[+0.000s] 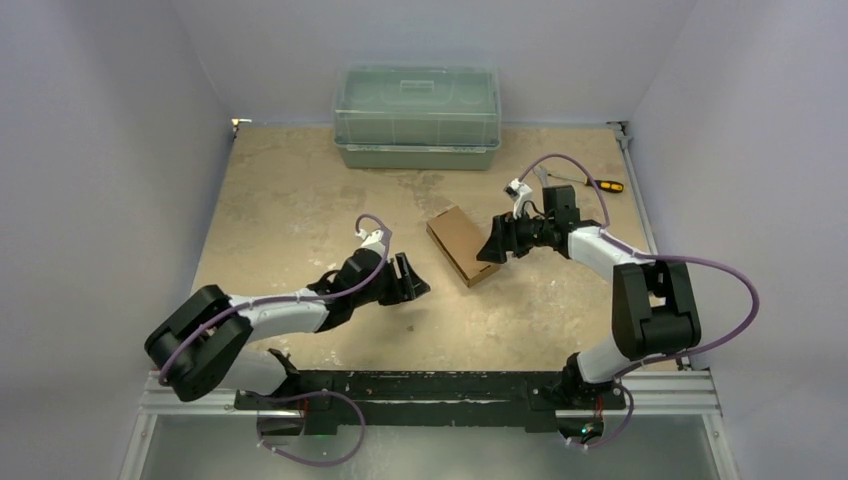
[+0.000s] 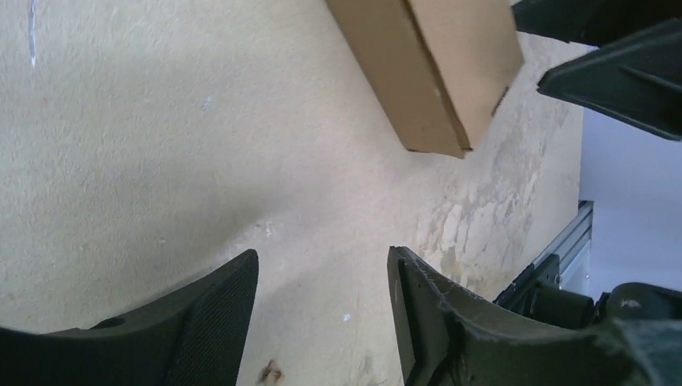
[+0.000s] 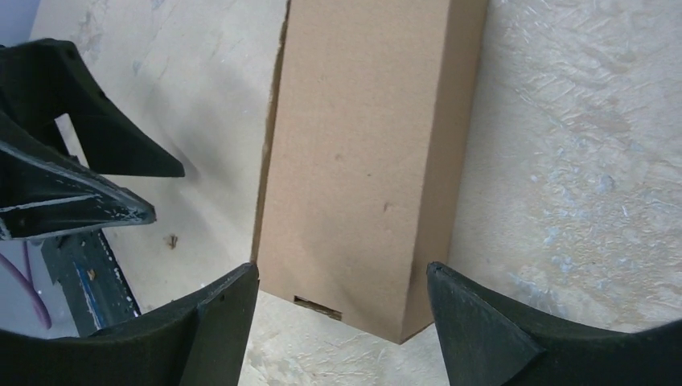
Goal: Fold the paper box
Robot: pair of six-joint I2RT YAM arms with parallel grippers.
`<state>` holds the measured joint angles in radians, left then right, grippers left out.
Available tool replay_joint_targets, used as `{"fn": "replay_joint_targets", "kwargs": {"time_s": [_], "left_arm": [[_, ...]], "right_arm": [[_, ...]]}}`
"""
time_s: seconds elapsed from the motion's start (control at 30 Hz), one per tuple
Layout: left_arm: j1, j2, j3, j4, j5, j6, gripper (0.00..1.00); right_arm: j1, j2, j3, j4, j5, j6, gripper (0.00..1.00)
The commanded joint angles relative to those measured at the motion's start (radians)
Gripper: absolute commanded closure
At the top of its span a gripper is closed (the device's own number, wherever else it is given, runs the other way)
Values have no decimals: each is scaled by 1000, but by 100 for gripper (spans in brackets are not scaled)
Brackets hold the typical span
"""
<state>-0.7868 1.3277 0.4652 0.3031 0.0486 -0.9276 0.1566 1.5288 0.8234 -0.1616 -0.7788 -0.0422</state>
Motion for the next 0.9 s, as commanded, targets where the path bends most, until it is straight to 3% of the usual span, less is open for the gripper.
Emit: {"fn": "replay_joint_targets", "kwargs": {"time_s": [0.0,0.13,0.33,0.53,0.87], "left_arm": [[17,86,3,287,52,-129,37],[18,212,74,379,74,-164,30],[27,371,158,462,96,-199,29],[45,440,241,381,55,-200,30],[54,504,325,298,26,-199,61]], "right_arm": [[-9,16,29,23,-13,-7,22],[-8,30,22,38,8,4,32],[-8,40,19,47,0,16,40],[-7,44,19,51,4,16,45],[1,43,21,51,6,6,57]]}}
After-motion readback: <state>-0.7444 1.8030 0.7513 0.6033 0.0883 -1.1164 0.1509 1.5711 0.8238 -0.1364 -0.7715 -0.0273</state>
